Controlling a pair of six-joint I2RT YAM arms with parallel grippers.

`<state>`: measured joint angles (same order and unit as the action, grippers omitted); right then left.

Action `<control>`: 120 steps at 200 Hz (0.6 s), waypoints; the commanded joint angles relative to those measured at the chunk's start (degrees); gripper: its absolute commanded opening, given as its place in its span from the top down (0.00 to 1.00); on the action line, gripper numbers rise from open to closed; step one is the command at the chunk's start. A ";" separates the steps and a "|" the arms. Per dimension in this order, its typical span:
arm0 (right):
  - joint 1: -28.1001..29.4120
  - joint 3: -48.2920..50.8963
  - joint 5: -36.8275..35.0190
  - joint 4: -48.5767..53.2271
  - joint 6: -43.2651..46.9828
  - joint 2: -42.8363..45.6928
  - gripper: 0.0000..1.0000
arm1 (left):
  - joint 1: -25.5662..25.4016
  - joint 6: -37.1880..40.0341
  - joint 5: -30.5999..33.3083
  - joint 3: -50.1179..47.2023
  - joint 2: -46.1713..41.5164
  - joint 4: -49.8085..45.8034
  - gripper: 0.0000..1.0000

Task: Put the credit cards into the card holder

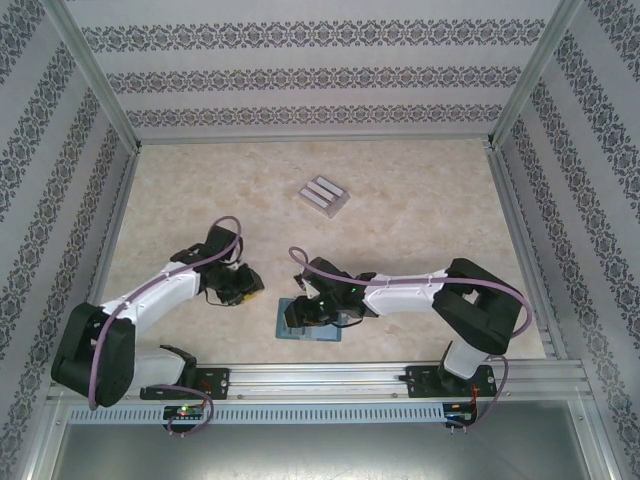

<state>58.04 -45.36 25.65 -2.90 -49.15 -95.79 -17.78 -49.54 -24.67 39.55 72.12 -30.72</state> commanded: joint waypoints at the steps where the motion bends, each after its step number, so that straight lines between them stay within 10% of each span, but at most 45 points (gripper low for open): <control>1: 0.53 -1.93 1.77 -1.21 2.76 1.02 0.52 | 1.55 4.48 2.74 4.49 -0.49 -3.02 0.52; 60: -4.47 -2.10 -3.37 6.06 10.60 10.22 0.50 | 2.18 8.69 9.18 9.41 5.25 2.20 0.32; 80: -9.04 -4.51 -11.55 13.67 16.68 13.98 0.50 | 2.66 11.36 11.86 9.55 8.04 4.44 0.10; 120: -14.61 -13.22 -30.01 21.14 29.44 13.05 0.46 | 5.30 13.53 10.02 7.97 15.03 11.79 0.04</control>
<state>46.09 -53.04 8.91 11.90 -30.59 -81.73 -13.76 -38.76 -15.25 48.56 84.60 -26.20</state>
